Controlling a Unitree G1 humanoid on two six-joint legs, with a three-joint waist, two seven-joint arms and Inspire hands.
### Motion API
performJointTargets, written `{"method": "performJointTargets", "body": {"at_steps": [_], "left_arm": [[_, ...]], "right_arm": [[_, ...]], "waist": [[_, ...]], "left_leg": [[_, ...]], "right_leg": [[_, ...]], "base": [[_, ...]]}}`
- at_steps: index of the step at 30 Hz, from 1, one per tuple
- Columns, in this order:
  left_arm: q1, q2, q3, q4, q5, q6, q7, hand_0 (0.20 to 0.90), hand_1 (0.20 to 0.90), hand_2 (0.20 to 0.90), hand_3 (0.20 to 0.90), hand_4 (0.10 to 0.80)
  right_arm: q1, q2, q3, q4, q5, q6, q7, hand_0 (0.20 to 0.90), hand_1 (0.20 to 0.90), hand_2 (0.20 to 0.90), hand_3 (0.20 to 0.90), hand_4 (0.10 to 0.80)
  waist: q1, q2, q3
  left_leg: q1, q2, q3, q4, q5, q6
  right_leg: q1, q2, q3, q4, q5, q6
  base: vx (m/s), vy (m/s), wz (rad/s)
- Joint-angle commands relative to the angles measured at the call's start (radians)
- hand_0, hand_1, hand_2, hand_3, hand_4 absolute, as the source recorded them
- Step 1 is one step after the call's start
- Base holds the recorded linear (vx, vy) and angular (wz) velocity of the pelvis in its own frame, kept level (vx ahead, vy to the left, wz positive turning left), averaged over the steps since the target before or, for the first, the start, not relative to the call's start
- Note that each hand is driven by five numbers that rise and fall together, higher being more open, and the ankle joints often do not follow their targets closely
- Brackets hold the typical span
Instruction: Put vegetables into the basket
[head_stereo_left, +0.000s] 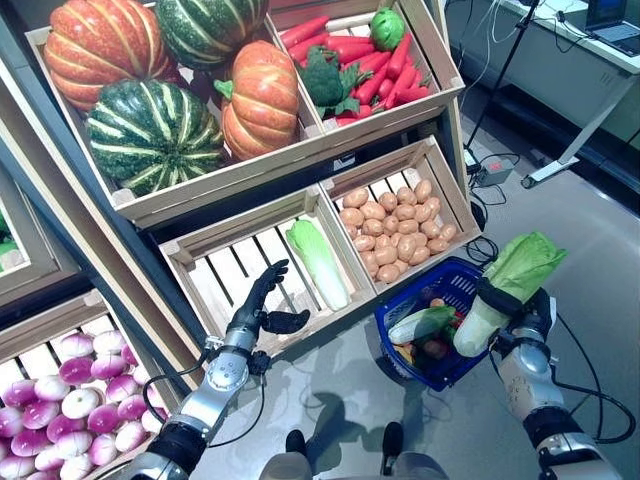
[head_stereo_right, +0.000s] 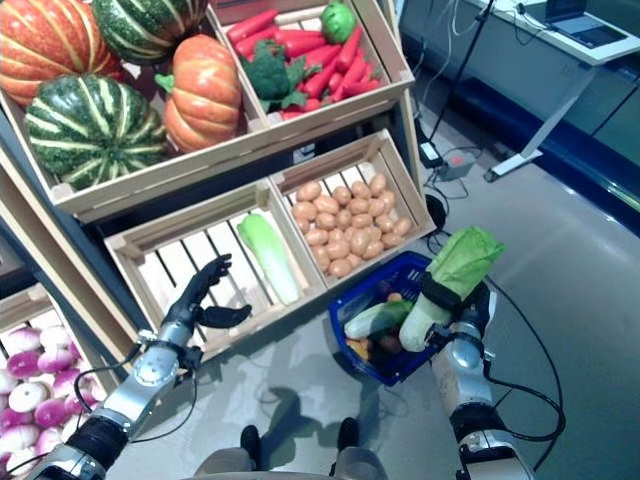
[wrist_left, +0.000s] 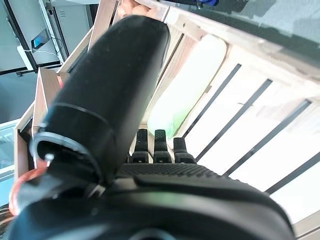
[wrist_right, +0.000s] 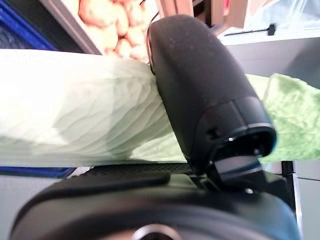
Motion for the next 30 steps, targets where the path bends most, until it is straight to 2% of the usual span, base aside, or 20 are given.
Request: {"method": "performJointTargets", "body": {"at_steps": [1,5,7,9,15,18,23,26,27,28,29,30], "left_arm": [[-0.062,0.019,-0.003,-0.087,-0.018,-0.081,0.03,0.9,0.9,0.9,0.9,0.8],[-0.134,0.047,-0.026,-0.106,-0.008,-0.12,0.047,0.9,0.9,0.9,0.9,0.8],[-0.195,0.063,-0.043,-0.122,-0.018,-0.147,0.075,0.9,0.9,0.9,0.9,0.8],[-0.229,0.069,-0.055,-0.132,-0.023,-0.16,0.1,0.9,0.9,0.9,0.9,0.8],[-0.3,0.071,-0.066,-0.158,-0.042,-0.207,0.132,0.9,0.9,0.9,0.9,0.8],[-0.331,0.062,-0.072,-0.175,-0.056,-0.237,0.148,0.9,0.9,0.9,0.9,0.8],[-0.361,0.064,-0.081,-0.199,-0.05,-0.25,0.163,0.9,0.9,0.9,0.9,0.8],[-0.373,0.073,-0.091,-0.203,-0.056,-0.256,0.167,0.9,0.9,0.9,0.9,0.8],[-0.374,0.075,-0.096,-0.203,-0.057,-0.266,0.172,0.9,0.9,0.9,0.9,0.8],[-0.375,0.076,-0.098,-0.203,-0.056,-0.272,0.174,0.9,0.9,0.9,0.9,0.8],[-0.375,0.077,-0.099,-0.207,-0.052,-0.276,0.176,0.9,0.9,0.9,0.9,0.8],[-0.381,0.079,-0.105,-0.211,-0.041,-0.285,0.185,0.9,0.9,0.9,0.9,0.8]], "right_arm": [[-0.15,-0.091,-0.085,0.035,-0.002,-0.069,-0.058,0.3,0.3,0.3,0.3,0.4],[-0.238,-0.117,-0.104,0.142,0.049,-0.081,-0.075,0.3,0.3,0.3,0.3,0.4],[-0.31,-0.153,-0.098,0.205,0.07,-0.089,-0.058,0.3,0.3,0.3,0.3,0.4],[-0.357,-0.168,-0.088,0.232,0.08,-0.094,-0.044,0.3,0.3,0.3,0.3,0.4],[-0.482,-0.221,-0.077,0.296,0.087,-0.091,-0.031,0.3,0.3,0.3,0.3,0.4],[-0.549,-0.241,-0.069,0.344,0.093,-0.072,-0.034,0.3,0.3,0.3,0.3,0.4],[-0.594,-0.261,-0.073,0.401,0.109,-0.061,-0.009,0.3,0.3,0.3,0.3,0.4],[-0.608,-0.28,-0.072,0.422,0.129,-0.051,0.007,0.3,0.3,0.3,0.3,0.4],[-0.61,-0.285,-0.075,0.429,0.149,-0.048,0.011,0.3,0.3,0.3,0.3,0.4],[-0.611,-0.288,-0.078,0.435,0.161,-0.046,0.011,0.566,0.566,0.566,0.566,0.577],[-0.613,-0.289,-0.082,0.44,0.178,-0.048,0.021,0.9,0.9,0.9,0.9,0.8],[-0.62,-0.288,-0.088,0.441,0.227,-0.054,0.071,0.9,0.9,0.9,0.9,0.8]], "waist": [[0.04,0.026,-0.092],[0.054,0.033,-0.03],[0.052,0.046,0.043],[0.049,0.06,0.079],[0.042,0.097,0.157],[0.038,0.114,0.194],[0.032,0.125,0.217],[0.027,0.131,0.224],[0.025,0.134,0.225],[0.024,0.135,0.224],[0.024,0.137,0.226],[0.023,0.139,0.227]], "left_leg": [[-0.136,0.047,-0.088,0.102,-0.029,-0.053],[-0.255,0.062,-0.118,0.273,-0.065,-0.063],[-0.363,0.088,-0.14,0.426,-0.106,-0.07],[-0.432,0.098,-0.156,0.505,-0.135,-0.066],[-0.611,0.086,-0.177,0.722,-0.225,-0.054],[-0.698,0.07,-0.191,0.83,-0.274,-0.038],[-0.778,0.065,-0.199,0.959,-0.338,-0.024],[-0.818,0.067,-0.208,1.017,-0.368,-0.022],[-0.822,0.067,-0.214,1.047,-0.406,-0.027],[-0.83,0.067,-0.214,1.057,-0.412,-0.026],[-0.836,0.065,-0.215,1.066,-0.417,-0.026],[-0.85,0.064,-0.216,1.082,-0.425,-0.023]], "right_leg": [[0.027,-0.09,-0.037,0.11,-0.082,0.054],[-0.038,-0.112,-0.048,0.228,-0.129,0.039],[-0.116,-0.137,-0.041,0.35,-0.166,0.022],[-0.181,-0.149,-0.027,0.434,-0.195,0.01],[-0.403,-0.195,0.01,0.696,-0.264,-0.012],[-0.535,-0.23,0.035,0.856,-0.305,-0.021],[-0.654,-0.268,0.068,1.005,-0.354,-0.026],[-0.711,-0.278,0.083,1.063,-0.375,-0.028],[-0.724,-0.28,0.093,1.095,-0.405,-0.019],[-0.736,-0.282,0.096,1.105,-0.408,-0.018],[-0.745,-0.283,0.098,1.111,-0.409,-0.018],[-0.765,-0.287,0.098,1.127,-0.413,-0.019]], "base": [[-0.076,-0.039,0.01],[-0.197,-0.072,0.13],[-0.283,-0.063,0.11],[-0.195,-0.02,0.07],[-0.198,0.011,0.01],[-0.154,0.017,0.12],[-0.06,0.0,0.05],[-0.001,-0.018,0.07],[0.055,-0.014,0.1],[0.056,-0.012,0.11],[-0.027,-0.003,0.07],[-0.029,-0.001,0.06]]}}
